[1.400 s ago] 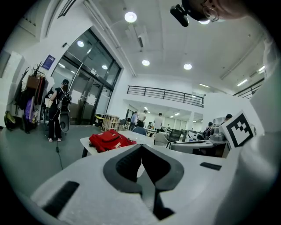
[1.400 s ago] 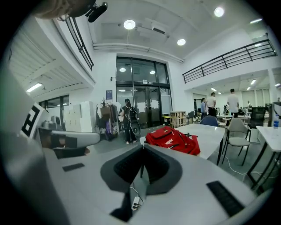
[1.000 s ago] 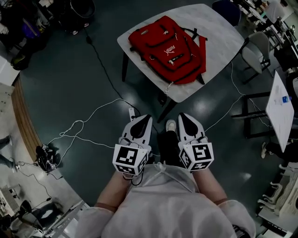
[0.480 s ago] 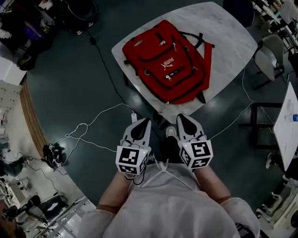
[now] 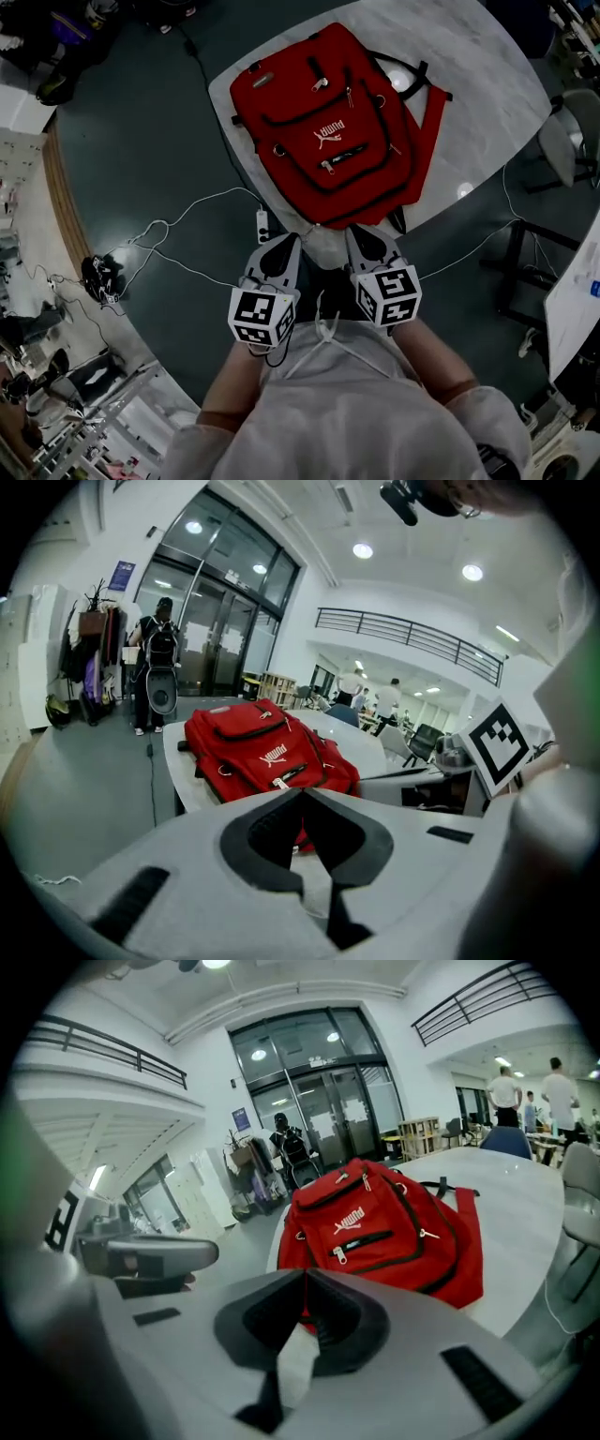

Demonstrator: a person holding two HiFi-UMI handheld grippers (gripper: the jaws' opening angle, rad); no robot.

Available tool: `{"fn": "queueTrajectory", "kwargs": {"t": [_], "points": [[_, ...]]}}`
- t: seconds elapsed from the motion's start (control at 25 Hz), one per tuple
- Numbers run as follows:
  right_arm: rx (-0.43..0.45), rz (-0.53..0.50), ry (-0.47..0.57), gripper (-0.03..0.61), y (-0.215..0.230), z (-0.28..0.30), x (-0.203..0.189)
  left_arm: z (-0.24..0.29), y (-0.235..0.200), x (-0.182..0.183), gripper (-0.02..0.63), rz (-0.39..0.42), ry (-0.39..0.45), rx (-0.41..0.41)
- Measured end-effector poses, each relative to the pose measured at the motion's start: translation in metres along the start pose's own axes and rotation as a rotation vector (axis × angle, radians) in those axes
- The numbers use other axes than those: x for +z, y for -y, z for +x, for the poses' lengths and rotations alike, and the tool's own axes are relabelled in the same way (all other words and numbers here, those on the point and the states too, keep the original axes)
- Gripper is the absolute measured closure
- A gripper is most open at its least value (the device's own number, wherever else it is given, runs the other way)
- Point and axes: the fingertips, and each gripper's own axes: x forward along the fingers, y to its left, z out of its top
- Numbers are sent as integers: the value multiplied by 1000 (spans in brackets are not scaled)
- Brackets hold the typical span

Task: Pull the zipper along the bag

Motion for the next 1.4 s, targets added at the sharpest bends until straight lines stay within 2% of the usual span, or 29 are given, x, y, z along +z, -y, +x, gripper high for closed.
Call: {"fn": "queueTrajectory", "kwargs": {"t": [0.16, 0.32, 0.56, 0.76, 0.96, 1.04, 1.12, 1.24, 1.4], "points": [[4, -7, -65, 552, 11, 22, -13, 19, -11, -11, 594, 10, -34, 41], [-11, 6, -134, 552, 16, 39, -28, 34, -19, -30, 594, 52, -69, 28], [-25, -13, -252, 552, 15, 62, -59, 46, -26, -66, 594, 58, -163, -49], [-42, -61, -334, 552, 21, 82, -78, 60, -19, -93, 594, 148, -255, -136], [-54, -81, -374, 552, 24, 93, -82, 69, -16, -123, 591, 158, -336, -156], [-57, -98, -376, 552, 24, 94, -83, 72, -13, -127, 563, 155, -356, -172], [-62, -116, -378, 552, 24, 94, -84, 74, -8, -132, 495, 150, -382, -198], [-54, -160, -411, 552, 20, 97, -83, 80, -5, -135, 482, 155, -400, -208], [-23, -219, -498, 552, 19, 100, -82, 87, -7, -137, 482, 161, -418, -175]]}}
